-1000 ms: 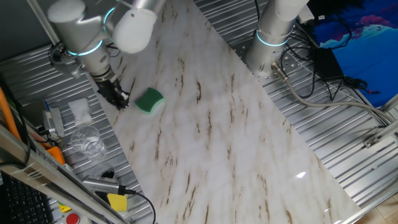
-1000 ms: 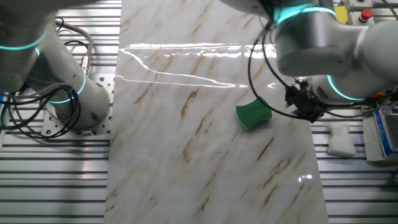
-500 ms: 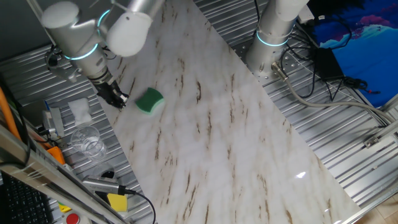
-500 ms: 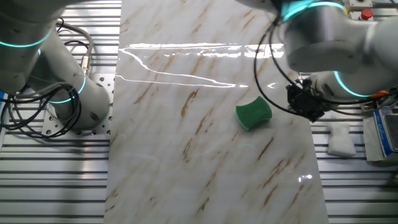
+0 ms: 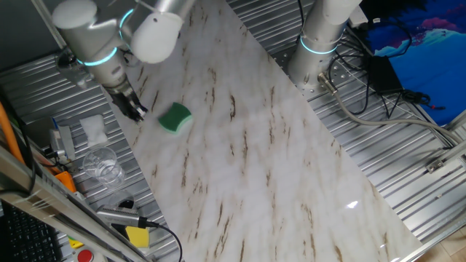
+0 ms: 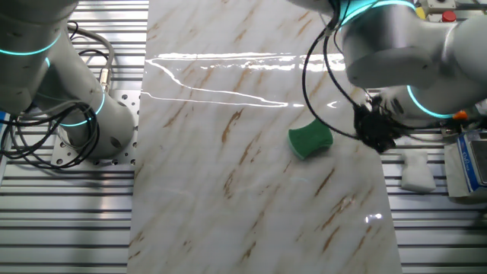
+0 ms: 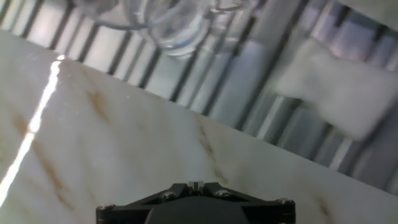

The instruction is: Clean the tabletop with a sponge

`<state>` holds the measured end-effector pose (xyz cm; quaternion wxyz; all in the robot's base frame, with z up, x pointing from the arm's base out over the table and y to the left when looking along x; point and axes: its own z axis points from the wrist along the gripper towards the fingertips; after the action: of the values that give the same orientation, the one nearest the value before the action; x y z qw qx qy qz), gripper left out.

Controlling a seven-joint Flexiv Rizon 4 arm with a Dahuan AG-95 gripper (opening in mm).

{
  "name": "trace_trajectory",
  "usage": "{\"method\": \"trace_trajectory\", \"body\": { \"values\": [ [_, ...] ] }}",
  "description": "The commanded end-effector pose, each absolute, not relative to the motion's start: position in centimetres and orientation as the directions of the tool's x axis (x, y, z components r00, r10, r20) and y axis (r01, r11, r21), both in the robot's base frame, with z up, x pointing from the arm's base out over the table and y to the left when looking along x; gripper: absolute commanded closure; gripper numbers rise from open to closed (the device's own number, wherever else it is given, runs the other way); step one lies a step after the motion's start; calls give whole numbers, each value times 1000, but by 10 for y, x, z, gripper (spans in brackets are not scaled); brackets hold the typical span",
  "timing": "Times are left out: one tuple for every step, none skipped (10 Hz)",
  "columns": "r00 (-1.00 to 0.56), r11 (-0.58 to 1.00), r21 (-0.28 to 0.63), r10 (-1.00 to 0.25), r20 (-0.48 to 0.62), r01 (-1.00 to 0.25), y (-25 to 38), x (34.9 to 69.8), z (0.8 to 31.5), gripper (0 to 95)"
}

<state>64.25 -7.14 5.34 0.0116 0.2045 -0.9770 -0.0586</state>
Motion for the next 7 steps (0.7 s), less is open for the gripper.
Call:
{"method": "trace_trajectory", "body": {
  "values": [
    [-823, 818, 99, -567, -22, -566, -152, 666, 54, 950],
    [-818, 813, 96, -575, -20, -574, -165, 664, 54, 950],
    [-825, 820, 91, -565, -17, -564, -166, 662, 57, 950],
    [-831, 829, 75, -556, -6, -555, -166, 662, 57, 950],
    [-838, 836, 66, -546, 2, -545, -166, 662, 57, 950],
    [-838, 837, 60, -545, 6, -544, -166, 662, 57, 950],
    [-839, 838, 58, -544, 7, -543, -166, 662, 57, 950]
  ]
}}
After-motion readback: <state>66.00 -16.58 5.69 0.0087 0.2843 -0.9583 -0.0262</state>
